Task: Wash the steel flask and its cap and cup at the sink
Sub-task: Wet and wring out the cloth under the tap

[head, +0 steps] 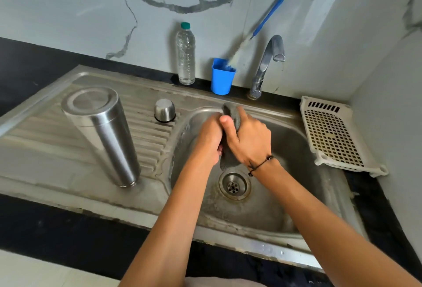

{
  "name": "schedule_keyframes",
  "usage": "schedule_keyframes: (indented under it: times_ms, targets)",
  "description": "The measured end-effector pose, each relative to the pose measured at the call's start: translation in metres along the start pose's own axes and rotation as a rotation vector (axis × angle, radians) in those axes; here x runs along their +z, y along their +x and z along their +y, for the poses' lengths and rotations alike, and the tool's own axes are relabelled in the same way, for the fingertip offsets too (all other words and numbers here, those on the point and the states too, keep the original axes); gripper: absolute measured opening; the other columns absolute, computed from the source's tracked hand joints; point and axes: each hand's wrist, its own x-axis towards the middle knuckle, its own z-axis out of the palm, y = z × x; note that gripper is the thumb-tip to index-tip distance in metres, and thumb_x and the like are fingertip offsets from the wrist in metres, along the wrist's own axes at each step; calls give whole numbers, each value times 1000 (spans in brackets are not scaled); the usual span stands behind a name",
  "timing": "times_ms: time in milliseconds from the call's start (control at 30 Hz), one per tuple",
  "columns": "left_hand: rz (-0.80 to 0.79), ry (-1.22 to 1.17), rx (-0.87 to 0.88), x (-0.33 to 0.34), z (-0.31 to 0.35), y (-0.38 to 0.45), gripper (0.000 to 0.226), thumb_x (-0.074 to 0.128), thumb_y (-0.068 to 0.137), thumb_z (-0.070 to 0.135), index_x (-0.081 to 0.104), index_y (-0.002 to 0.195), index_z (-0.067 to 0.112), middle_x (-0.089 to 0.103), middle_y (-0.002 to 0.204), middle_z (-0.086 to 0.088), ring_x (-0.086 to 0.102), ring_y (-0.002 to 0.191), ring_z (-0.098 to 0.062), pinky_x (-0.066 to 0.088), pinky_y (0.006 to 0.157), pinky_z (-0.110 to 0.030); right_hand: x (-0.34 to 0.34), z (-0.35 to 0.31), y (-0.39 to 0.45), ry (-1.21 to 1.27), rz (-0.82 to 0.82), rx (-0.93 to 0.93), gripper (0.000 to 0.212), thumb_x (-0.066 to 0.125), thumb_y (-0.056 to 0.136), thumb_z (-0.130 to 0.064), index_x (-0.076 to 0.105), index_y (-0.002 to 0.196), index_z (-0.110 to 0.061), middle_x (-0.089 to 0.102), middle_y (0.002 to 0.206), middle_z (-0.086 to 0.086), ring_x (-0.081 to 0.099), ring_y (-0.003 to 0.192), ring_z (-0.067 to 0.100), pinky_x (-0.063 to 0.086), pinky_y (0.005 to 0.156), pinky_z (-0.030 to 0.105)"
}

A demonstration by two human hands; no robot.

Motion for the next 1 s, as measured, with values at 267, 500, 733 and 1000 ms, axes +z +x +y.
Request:
schedule_keyframes:
  times_ms: [267, 500, 733, 1000]
  targets:
    - [287, 338, 434, 11, -5, 2, 40, 28, 101, 30, 57, 84, 9, 63, 93, -12, 55, 92, -28, 38, 76, -36, 0, -2, 16, 464, -189, 563, 55, 26, 95, -60, 53, 86, -13, 60, 103, 15, 57, 99, 34, 45, 91, 45]
    - [152, 558, 621, 19, -27, 8, 32, 30, 103, 31, 49, 113, 8, 50, 101, -2, 51, 97, -21, 31, 73, -24, 12, 32, 32, 517, -303, 658, 47, 35, 90, -54, 57, 81, -13, 64, 91, 18, 62, 87, 35, 50, 85, 45]
    - [89, 765, 790, 17, -58, 22, 44, 33, 93, 31, 55, 113, -3, 55, 103, -20, 50, 93, -32, 38, 78, -35, 11, 49, 24, 507, -383, 769, 46, 44, 94, -47, 61, 97, -4, 66, 100, 19, 64, 87, 31, 52, 83, 38]
    - [-63, 83, 308, 14, -14, 22, 22, 35, 100, 41, 45, 110, 24, 49, 99, 0, 53, 89, -17, 46, 68, -28, 2, 41, 18, 247, -82, 399, 40, 48, 93, -48, 51, 75, -13, 59, 75, 10, 60, 75, 30, 41, 63, 31]
